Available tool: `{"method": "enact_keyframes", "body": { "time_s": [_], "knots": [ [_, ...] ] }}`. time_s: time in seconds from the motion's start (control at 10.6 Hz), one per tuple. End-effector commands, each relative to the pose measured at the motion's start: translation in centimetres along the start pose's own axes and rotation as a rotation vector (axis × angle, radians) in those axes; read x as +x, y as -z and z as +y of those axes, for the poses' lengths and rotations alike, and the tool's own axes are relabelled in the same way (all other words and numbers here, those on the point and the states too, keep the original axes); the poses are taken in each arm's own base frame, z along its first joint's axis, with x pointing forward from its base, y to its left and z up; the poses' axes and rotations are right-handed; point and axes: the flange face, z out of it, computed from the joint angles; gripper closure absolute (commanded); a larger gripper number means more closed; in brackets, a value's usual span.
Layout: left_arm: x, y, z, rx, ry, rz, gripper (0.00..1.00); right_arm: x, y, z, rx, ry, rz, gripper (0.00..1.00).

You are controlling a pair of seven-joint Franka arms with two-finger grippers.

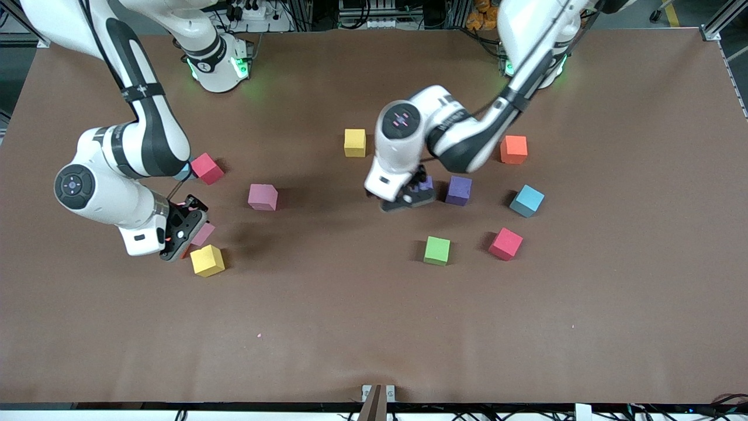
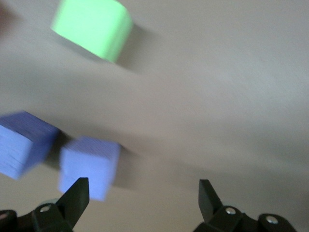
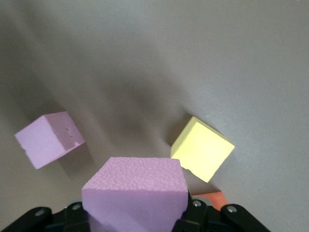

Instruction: Form number 2 with 11 blocks

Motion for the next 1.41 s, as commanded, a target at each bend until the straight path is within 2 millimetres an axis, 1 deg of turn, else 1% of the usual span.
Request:
{"method": "enact_keyframes", "body": {
  "time_s": [0.0, 0.09, 0.19, 0.38, 0.47, 0.57, 0.66, 0.85, 0.94, 1.13, 1.23, 1.32],
  "knots": [
    [-0.5, -1.9, -1.8, 0.05, -0.002, -0.002, 0.0, 2.5, 3.1, -4.4, -0.004, 0.097, -0.021, 0.76],
    [-1.0, -2.9, -2.2, 0.07, -0.01, -0.011, 0.0, 3.4, 3.7, -6.5, -0.002, 0.126, -0.026, 0.76],
    [-1.7, -3.9, -2.7, 0.089, -0.02, -0.02, 0.0, 4.5, 3.5, -9.3, -0.004, 0.177, -0.037, 0.77],
    [-2.6, -5.5, -3.2, 0.079, -0.031, -0.025, 0.0, 7.1, 2.2, -14.8, -0.03, 0.312, -0.095, 0.78],
    [-2.7, -6.3, -3.5, 0.061, -0.031, -0.024, 0.0, 7.4, 0.8, -16.4, -0.016, 0.35, -0.118, 0.78],
    [-2.2, -7.1, -4.2, 0.047, -0.026, -0.016, 0.0, 7.4, -0.8, -18.4, 0.002, 0.394, -0.141, 0.79],
    [-1.9, -7.5, -4.6, 0.038, -0.034, 0.0, 0.0, 8.0, -2.3, -21.5, -0.002, 0.493, -0.143, 0.79],
    [-2.0, -8.0, -4.7, 0.044, -0.042, 0.002, 0.0, 6.1, -5.5, -25.0, -0.047, 0.552, -0.101, 0.79],
    [-2.1, -8.3, -4.9, 0.05, -0.045, -0.001, 0.0, 6.4, -6.2, -26.5, -0.047, 0.57, -0.102, 0.79],
    [-2.6, -9.8, -5.2, 0.074, -0.063, -0.009, 0.0, 8.0, -7.8, -32.3, -0.062, 0.625, -0.088, 0.79],
    [-2.7, -10.6, -5.3, 0.082, -0.064, -0.019, 0.0, 8.1, -8.9, -33.7, -0.068, 0.605, -0.083, 0.79],
    [-2.9, -11.2, -5.3, 0.086, -0.067, -0.026, 0.0, 8.0, -10.1, -34.7, -0.079, 0.593, -0.067, 0.79]
  ]
}}
